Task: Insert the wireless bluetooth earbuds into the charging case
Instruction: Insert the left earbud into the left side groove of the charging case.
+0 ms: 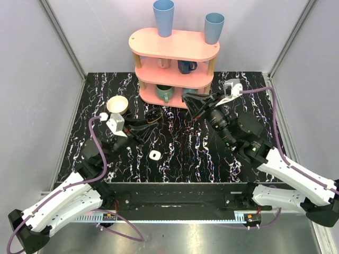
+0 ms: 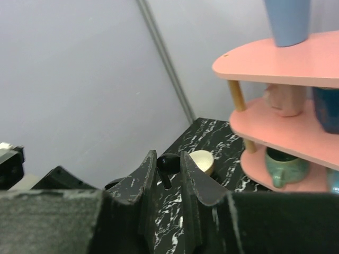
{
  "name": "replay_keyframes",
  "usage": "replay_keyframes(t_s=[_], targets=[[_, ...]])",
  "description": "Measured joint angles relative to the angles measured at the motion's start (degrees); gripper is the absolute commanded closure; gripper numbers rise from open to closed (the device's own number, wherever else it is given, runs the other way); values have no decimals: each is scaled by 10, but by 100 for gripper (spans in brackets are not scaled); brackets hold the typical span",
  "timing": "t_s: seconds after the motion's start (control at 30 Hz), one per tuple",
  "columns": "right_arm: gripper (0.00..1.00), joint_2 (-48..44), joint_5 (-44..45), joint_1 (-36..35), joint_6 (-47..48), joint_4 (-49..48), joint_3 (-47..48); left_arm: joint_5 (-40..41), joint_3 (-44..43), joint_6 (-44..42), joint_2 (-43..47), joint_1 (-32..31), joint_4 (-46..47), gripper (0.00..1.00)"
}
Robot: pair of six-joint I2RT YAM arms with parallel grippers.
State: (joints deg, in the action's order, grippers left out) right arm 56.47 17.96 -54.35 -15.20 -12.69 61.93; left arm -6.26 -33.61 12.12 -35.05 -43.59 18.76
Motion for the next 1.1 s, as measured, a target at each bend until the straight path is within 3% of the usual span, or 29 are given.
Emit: replay_keyframes(t_s=[0.47,1.1], targets=[[88,97,16,-147,54,-92,1,-7,1,0,-7,0,19,100],[88,140,25,-168,98,-89,25,-16,33,-4,2,0,55,100]])
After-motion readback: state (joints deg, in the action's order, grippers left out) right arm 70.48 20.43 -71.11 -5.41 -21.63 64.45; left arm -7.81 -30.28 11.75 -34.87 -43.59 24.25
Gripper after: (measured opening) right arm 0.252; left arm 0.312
